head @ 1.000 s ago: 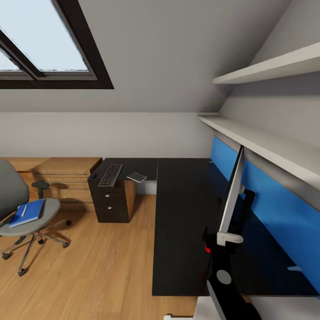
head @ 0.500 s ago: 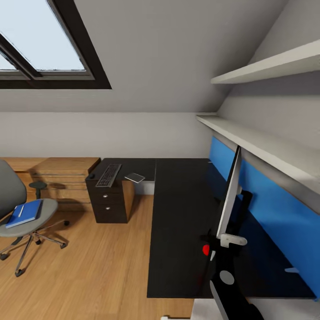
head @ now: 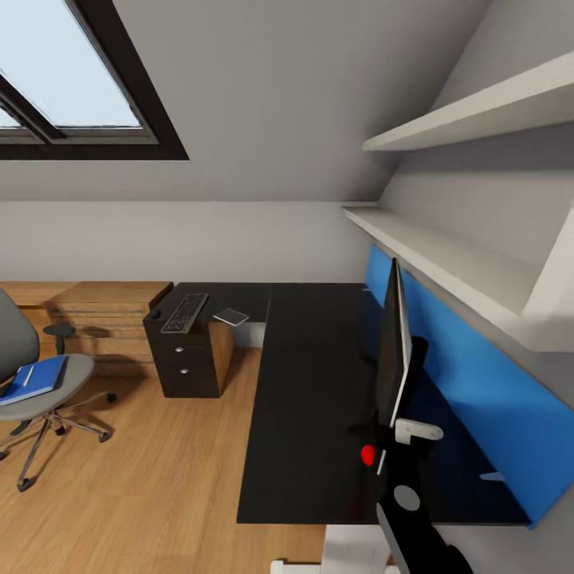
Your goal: In the bedroom, organize the workspace by keeping the computer under the desk, ensuring the monitor is on the desk, placing the keyboard on the desk next to the monitor, placing the mouse on the desk next to the keyboard, moving the folder from the swivel chair onto the desk next to the mouse, stacking the notebook on top of the folder with the pen on top of the notebook, and positioning the swivel chair next to the desk.
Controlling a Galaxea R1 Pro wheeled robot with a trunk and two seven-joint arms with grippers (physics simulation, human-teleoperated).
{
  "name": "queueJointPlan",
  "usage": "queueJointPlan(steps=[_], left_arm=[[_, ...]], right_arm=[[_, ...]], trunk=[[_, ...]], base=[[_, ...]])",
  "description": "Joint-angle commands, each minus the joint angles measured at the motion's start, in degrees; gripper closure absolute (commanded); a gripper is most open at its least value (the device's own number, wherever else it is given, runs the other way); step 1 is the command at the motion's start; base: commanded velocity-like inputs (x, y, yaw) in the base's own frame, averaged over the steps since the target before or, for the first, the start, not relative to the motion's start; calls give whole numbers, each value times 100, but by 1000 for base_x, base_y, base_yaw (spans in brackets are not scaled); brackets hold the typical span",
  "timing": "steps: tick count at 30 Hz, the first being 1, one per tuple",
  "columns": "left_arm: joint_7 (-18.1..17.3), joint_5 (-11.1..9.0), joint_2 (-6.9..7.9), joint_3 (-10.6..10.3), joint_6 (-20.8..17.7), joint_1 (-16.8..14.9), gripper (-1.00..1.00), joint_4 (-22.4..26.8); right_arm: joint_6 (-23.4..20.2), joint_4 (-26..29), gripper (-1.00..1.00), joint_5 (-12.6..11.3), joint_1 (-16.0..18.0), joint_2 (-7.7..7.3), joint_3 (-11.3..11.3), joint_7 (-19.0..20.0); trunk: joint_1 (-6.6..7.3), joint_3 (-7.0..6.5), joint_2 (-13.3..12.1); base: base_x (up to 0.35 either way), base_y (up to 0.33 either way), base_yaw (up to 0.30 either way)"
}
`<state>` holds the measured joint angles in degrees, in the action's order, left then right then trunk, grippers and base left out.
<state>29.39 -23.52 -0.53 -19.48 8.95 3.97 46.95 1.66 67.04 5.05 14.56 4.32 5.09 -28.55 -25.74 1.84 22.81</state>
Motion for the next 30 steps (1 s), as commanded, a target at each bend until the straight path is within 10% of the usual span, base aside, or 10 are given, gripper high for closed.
queueJointPlan(steps=[1,30], left_arm=[[23,-55,2,-19,37,-2,-100,7],[23,-51,6,-20,37,-2,-100,7]], right_arm=[[-4,-6,-100,14,4,0,3,-36],[-8,-40,-100,17,3,-1,10,-28]], trunk=[[-4,12,11],[-4,12,11]], base=[[-1,-309,0],[0,-162,0]])
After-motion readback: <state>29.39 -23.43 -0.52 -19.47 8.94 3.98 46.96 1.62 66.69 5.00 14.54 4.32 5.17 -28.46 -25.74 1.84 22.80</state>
